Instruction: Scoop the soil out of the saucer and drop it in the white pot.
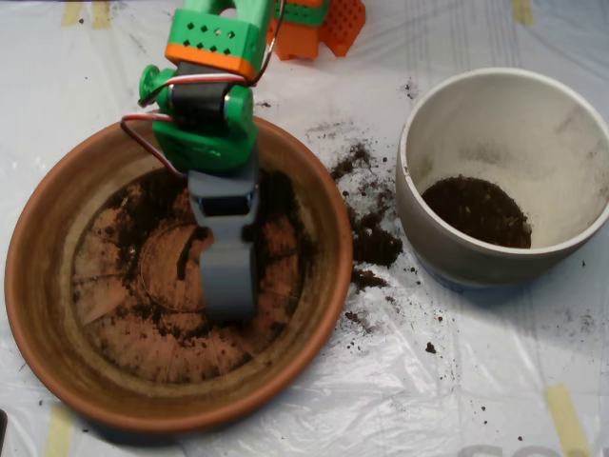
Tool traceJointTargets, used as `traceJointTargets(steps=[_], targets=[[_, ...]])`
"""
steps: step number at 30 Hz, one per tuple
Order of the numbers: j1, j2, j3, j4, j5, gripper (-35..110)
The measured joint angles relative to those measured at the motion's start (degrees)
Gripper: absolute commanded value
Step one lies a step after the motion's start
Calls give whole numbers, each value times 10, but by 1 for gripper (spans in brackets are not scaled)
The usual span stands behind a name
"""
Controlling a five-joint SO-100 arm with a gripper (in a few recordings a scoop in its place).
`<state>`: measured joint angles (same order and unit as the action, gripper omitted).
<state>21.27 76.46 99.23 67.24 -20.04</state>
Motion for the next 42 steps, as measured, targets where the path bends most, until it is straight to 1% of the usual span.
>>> traceJointTargets(steps=[5, 13, 18, 25, 26, 28, 29, 33, 42], targets=[[-3, -18, -16, 4, 3, 60], [-16, -58, -66, 75, 11, 59], [-19, -76, -101, 115, 4, 53], [-8, -82, -119, 124, -11, 42], [-7, -82, -119, 121, -11, 38], [-4, -81, -121, 114, -11, 27], [-4, -80, -127, 109, -11, 24], [-3, -53, -103, 80, -20, 20], [-3, 37, 32, -16, -49, 21]])
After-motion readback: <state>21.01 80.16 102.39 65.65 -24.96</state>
